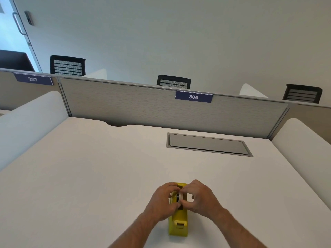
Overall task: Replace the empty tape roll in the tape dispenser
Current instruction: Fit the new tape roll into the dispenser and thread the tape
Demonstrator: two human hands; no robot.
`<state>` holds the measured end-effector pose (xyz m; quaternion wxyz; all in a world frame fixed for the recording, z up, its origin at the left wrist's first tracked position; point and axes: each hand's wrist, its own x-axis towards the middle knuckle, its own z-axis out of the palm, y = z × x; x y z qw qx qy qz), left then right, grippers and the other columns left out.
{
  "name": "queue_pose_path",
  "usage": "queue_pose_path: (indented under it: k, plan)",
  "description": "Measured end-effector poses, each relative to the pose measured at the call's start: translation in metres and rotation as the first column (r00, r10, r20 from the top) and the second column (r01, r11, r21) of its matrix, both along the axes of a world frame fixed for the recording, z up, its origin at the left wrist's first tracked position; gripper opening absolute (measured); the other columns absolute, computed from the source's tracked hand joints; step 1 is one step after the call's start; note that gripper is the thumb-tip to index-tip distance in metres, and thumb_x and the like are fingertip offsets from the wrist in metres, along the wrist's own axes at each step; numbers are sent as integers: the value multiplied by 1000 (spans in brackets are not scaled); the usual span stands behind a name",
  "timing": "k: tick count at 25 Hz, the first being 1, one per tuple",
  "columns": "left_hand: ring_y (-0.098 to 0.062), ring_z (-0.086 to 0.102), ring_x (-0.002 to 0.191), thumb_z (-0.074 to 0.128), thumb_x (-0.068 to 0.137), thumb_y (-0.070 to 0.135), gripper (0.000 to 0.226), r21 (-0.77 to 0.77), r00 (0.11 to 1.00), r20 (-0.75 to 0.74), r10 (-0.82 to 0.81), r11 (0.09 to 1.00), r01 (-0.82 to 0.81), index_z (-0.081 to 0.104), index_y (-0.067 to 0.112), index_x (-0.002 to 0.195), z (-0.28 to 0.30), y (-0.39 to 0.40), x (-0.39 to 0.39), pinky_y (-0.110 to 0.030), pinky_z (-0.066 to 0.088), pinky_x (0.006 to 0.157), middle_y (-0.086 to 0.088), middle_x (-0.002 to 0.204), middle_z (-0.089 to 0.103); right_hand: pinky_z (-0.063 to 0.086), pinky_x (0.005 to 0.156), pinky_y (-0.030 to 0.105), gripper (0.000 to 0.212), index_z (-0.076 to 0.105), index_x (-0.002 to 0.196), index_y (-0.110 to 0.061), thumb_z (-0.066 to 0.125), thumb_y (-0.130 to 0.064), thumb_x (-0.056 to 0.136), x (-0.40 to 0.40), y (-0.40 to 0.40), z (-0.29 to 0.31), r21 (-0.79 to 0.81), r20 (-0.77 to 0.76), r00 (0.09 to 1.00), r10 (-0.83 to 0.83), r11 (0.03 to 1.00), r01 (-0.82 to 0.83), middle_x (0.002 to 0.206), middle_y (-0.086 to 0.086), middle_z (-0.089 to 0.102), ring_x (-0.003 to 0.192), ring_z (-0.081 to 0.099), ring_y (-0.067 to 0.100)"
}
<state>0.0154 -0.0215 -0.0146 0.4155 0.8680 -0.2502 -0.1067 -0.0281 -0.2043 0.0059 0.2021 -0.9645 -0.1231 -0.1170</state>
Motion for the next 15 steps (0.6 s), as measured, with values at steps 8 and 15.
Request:
queue_pose_path:
  k: [8,15]
  plan:
    - [-10,54,115,77,76,31,46,15,1000,11,-7,1000,7,64,33,121,-1,0,1,-26,53,97,18,137,54,43,57,19,14,68,87,-32,65,-41,76,-1,4,-1,-74,12,999,40,996,-39,79,-17,69,74,43,2]
    - [-9,55,118,76,72,39,47,14,1000,21,-16,1000,16,65,34,118,-4,-2,2,-32,54,100,18,136,55,44,60,17,11,72,84,-30,67,-37,77,2,2,2,-55,8,999,45,997,-45,82,-19,72,75,44,0]
